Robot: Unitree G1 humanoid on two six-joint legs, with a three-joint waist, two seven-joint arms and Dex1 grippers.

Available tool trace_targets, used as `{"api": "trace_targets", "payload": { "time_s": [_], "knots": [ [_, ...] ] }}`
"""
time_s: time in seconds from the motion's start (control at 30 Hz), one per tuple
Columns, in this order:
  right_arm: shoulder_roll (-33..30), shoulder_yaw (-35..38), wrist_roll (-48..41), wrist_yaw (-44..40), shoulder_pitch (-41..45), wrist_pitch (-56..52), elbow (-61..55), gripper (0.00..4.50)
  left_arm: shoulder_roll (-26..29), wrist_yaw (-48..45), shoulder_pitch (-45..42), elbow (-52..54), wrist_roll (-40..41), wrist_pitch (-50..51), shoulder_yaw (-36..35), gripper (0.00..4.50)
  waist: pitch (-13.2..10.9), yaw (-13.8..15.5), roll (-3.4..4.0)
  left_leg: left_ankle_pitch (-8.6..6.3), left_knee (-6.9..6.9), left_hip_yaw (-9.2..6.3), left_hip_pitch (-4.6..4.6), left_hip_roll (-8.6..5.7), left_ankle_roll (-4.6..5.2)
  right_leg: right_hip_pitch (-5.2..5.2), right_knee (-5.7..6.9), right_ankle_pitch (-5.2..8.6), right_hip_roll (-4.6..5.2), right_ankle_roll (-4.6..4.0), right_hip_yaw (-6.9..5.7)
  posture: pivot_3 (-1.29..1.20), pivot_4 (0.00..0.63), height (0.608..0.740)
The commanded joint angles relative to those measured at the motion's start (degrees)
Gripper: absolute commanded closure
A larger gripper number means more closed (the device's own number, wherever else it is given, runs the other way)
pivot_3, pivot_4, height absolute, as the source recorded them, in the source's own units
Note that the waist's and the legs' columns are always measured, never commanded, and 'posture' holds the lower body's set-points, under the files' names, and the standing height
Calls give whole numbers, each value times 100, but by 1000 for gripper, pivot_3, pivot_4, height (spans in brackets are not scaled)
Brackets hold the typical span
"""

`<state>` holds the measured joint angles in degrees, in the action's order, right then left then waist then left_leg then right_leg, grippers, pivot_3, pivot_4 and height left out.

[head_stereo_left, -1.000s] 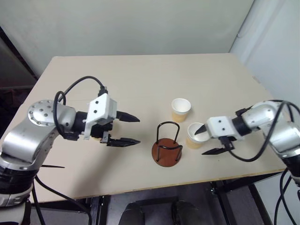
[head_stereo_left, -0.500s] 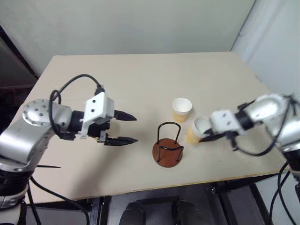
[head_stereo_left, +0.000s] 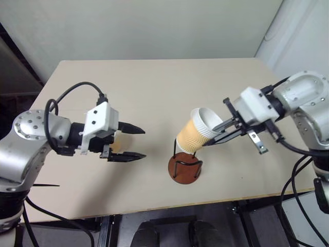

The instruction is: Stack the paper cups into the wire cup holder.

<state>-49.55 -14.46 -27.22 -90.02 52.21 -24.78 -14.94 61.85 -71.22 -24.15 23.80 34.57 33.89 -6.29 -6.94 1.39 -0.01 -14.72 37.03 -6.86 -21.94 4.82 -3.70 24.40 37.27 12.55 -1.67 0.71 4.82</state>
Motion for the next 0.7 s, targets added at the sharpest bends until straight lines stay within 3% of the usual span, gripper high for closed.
{"api": "trace_targets", "payload": {
  "time_s": [0.03, 0.17, 0.43, 0.6, 0.7],
  "knots": [
    [9, -66, 234, -50, -36, 228, -52, 4084, 100, 57, 110, 224, 89, 30, -259, 984, 0, -11, 0, -2, 0, 0, 0, 0, -1, 1, 0, -1, 0, 1, 0, 0, 150, 740],
    [24, -124, 316, -137, -92, 299, -62, 2896, 135, 98, 199, 261, 86, 41, -317, 984, 0, -17, 0, -7, -1, 0, 0, 1, 3, 4, 0, -5, 0, 8, 0, 0, 150, 740],
    [125, 30, 385, -54, 103, 374, 177, 27, 112, 183, 205, 303, 73, 14, -314, 984, 0, -18, 0, -7, 0, 1, 1, 1, 3, 4, 1, -5, 0, 8, 0, 0, 150, 740],
    [675, -178, 1454, 803, 886, 1082, 2399, 27, -182, 600, -246, 41, -347, -68, 122, 984, 1, -38, 0, -6, 3, -1, 12, 3, 4, 6, 7, -10, 6, 2, 3, 0, 150, 740],
    [856, -551, 2150, 757, 1044, 1976, 3611, 27, -427, 987, -621, -236, -812, 1, 576, 984, 2, -6, 0, -3, 2, -18, 13, 6, 10, 11, 7, -31, 23, -10, 8, 0, 150, 740]
  ]
}}
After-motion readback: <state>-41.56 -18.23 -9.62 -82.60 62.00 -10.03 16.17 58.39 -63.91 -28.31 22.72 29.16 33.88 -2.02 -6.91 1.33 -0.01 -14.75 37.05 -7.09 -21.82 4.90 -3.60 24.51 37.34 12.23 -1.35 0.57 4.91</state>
